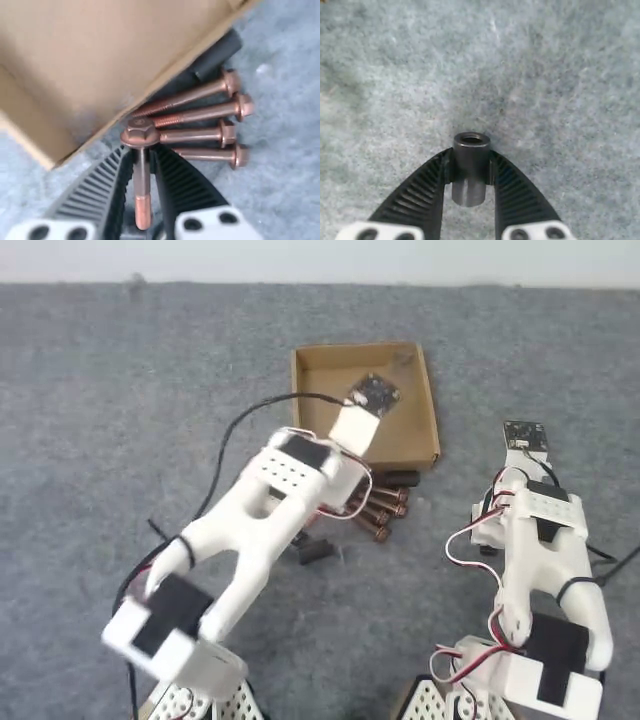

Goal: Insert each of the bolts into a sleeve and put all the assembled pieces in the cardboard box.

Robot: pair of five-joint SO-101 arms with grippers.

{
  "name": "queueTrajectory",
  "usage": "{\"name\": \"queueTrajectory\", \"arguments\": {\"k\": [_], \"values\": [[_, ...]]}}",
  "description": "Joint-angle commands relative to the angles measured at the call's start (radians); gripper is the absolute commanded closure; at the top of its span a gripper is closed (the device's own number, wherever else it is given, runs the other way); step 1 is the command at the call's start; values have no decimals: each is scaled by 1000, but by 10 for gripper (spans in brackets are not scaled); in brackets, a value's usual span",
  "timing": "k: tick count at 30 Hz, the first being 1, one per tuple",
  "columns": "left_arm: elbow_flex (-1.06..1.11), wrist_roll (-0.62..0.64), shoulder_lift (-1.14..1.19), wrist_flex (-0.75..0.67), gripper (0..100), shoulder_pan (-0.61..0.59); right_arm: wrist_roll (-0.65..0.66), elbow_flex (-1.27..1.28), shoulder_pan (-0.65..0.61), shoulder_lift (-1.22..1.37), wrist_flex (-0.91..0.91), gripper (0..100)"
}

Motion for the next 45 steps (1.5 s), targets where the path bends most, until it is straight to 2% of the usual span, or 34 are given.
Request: {"name": "queueTrajectory", "arguments": {"k": [1, 12, 18, 21, 24, 27, 36, 41, 45], "values": [[19, 38, -175, 9, 989, -72, 14, -5, -8, -38, -12, 992], [117, 253, -255, 8, 988, -423, 14, -5, -8, -38, -8, 992], [240, 261, -253, -172, 987, -565, 14, -5, -8, -38, -5, 992], [271, 262, -253, -227, 972, -583, 14, -5, -8, -38, -4, 992], [274, 265, -252, -224, 910, -580, 14, -5, -7, -38, -4, 992], [289, 319, -252, -226, 872, -580, 14, -5, -7, -38, -4, 992], [314, 330, -247, -229, 870, -578, 14, -3, -5, -38, -4, 992], [213, 330, -100, -221, 870, -580, 14, -3, -7, -38, -2, 992], [82, 328, 25, -158, 870, -582, 14, -3, -5, -38, -2, 992]]}}
